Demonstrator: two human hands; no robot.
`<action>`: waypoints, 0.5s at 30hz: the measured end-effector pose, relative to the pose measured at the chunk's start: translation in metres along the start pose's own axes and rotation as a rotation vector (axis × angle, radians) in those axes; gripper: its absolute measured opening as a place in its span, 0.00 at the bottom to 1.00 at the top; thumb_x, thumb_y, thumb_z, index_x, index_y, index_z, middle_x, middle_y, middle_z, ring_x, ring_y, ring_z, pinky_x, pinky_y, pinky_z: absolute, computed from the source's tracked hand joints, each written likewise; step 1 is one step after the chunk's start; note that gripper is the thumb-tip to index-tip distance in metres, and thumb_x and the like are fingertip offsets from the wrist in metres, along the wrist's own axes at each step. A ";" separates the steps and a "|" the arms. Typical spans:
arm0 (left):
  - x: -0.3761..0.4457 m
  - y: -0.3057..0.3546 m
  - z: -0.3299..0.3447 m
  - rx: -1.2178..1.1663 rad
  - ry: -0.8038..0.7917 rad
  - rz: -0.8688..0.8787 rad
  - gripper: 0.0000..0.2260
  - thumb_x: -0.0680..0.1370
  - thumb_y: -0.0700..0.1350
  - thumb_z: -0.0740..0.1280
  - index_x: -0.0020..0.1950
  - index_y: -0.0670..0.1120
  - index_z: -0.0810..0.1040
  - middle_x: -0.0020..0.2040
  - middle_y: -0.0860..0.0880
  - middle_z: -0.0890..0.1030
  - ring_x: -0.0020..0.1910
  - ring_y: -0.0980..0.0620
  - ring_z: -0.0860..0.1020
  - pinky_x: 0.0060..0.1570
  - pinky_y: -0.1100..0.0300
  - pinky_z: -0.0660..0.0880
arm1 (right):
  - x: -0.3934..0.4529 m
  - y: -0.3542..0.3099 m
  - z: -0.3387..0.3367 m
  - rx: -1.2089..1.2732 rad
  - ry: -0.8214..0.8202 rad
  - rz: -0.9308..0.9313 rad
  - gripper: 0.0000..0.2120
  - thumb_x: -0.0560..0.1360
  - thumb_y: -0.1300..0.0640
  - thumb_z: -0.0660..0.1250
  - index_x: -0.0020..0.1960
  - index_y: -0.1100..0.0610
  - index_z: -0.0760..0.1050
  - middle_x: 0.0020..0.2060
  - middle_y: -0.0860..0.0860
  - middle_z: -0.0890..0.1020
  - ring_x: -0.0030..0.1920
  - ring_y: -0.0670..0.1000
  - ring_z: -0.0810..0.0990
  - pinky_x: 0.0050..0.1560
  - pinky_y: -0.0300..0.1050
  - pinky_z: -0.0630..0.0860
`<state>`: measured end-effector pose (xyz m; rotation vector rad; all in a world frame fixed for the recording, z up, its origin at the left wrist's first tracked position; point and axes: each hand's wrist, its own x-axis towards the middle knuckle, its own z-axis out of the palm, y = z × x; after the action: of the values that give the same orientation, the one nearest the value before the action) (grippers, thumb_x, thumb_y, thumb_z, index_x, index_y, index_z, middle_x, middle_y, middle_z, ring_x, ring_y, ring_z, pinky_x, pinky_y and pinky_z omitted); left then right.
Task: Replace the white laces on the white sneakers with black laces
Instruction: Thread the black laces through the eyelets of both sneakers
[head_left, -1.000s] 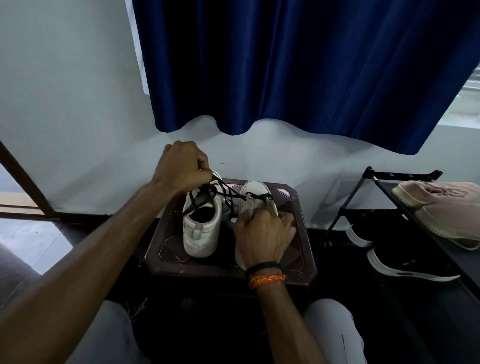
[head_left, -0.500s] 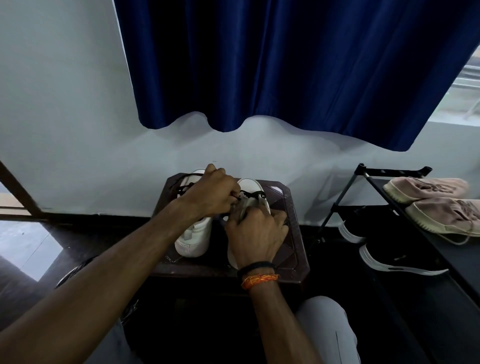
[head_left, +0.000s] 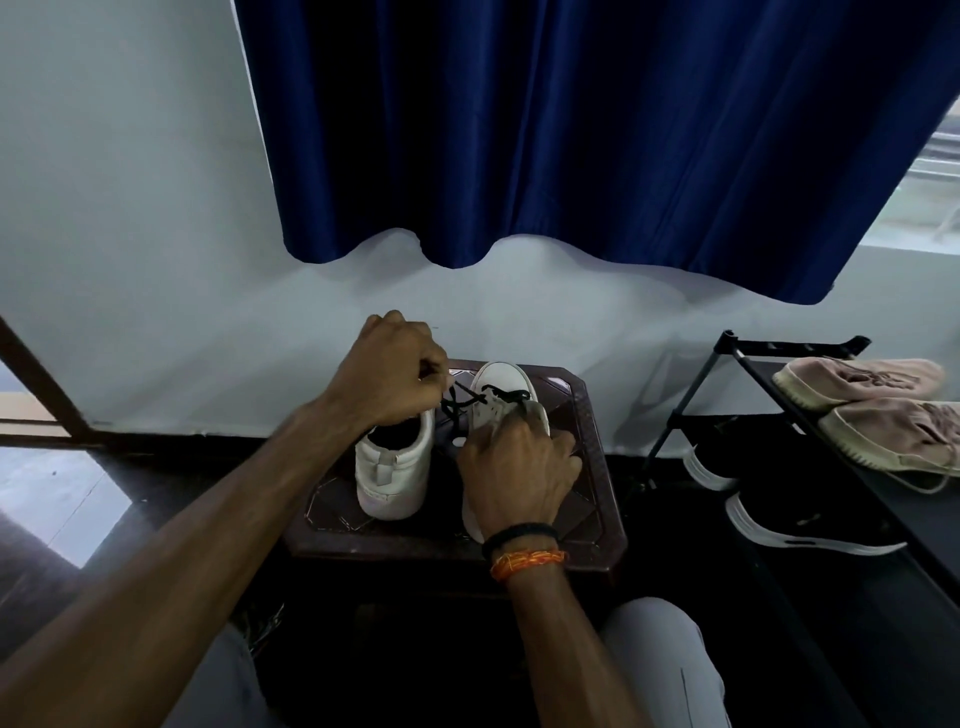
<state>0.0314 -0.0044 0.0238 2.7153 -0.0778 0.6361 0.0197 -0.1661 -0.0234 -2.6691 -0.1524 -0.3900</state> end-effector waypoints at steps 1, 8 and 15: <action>0.000 0.001 0.003 -0.009 -0.009 0.006 0.05 0.71 0.45 0.70 0.37 0.48 0.85 0.43 0.54 0.82 0.47 0.50 0.74 0.53 0.55 0.65 | -0.001 0.000 -0.001 0.005 0.005 -0.007 0.23 0.75 0.43 0.55 0.50 0.57 0.81 0.55 0.52 0.82 0.52 0.63 0.76 0.52 0.56 0.70; 0.000 0.018 0.008 -0.370 -0.201 0.028 0.08 0.70 0.40 0.71 0.32 0.42 0.76 0.46 0.54 0.86 0.48 0.65 0.80 0.49 0.68 0.74 | 0.006 0.015 -0.015 0.335 0.213 -0.092 0.12 0.73 0.45 0.62 0.40 0.52 0.77 0.37 0.50 0.81 0.43 0.58 0.79 0.44 0.53 0.77; -0.001 0.035 0.008 -0.404 -0.196 -0.083 0.07 0.73 0.38 0.70 0.42 0.46 0.72 0.32 0.53 0.76 0.32 0.60 0.71 0.37 0.61 0.70 | 0.029 0.031 -0.020 0.282 0.070 0.027 0.08 0.71 0.53 0.68 0.49 0.51 0.74 0.50 0.50 0.78 0.49 0.57 0.79 0.42 0.46 0.71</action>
<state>0.0288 -0.0404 0.0279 2.3649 -0.1269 0.2891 0.0476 -0.2012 -0.0104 -2.3748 -0.1388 -0.4189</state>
